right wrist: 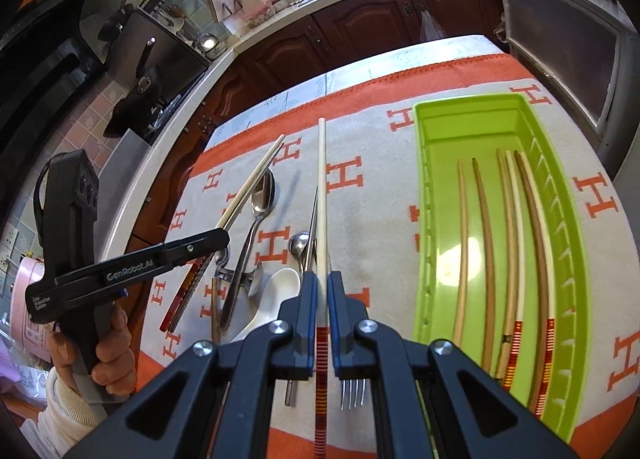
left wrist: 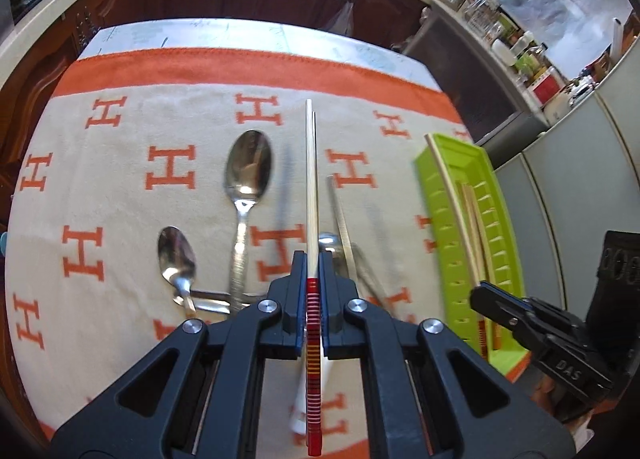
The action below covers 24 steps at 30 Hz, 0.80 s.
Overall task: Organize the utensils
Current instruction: 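Lower the left tool's chopstick into the green tray and open while the right tool does likewise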
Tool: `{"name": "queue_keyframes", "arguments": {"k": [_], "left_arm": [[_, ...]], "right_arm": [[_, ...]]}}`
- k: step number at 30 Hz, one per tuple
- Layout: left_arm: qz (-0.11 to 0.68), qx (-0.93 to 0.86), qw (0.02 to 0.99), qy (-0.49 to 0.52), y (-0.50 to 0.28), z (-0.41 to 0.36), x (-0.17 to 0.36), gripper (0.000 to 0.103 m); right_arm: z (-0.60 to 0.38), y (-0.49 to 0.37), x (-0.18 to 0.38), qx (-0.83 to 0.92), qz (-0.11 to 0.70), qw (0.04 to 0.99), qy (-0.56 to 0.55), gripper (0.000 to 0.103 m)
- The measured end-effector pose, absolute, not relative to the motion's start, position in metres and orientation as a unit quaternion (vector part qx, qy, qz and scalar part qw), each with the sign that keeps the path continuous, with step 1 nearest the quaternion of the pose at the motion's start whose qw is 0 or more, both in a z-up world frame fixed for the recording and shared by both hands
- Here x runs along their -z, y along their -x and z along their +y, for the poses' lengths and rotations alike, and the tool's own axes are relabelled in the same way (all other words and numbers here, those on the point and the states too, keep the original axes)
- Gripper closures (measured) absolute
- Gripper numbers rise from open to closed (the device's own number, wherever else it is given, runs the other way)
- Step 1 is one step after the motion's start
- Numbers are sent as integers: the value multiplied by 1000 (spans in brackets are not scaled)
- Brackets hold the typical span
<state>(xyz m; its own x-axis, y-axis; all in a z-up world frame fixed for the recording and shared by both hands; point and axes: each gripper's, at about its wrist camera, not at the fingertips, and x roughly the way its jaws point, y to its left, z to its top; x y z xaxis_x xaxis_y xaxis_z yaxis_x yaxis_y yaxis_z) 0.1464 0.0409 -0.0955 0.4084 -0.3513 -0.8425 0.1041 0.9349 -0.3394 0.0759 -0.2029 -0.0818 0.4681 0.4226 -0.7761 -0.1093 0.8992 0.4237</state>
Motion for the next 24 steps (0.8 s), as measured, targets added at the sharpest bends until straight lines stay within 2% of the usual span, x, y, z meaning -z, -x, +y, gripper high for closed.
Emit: {"name": "queue_keyframes", "arguments": {"k": [12, 24], "left_arm": [[497, 185, 839, 121, -116, -69, 36, 100], [526, 180, 824, 105, -108, -138, 56, 100]], "right_arm": [[-271, -62, 55, -105, 458, 861, -192, 98], [-318, -72, 83, -76, 501, 836, -212, 97]]}}
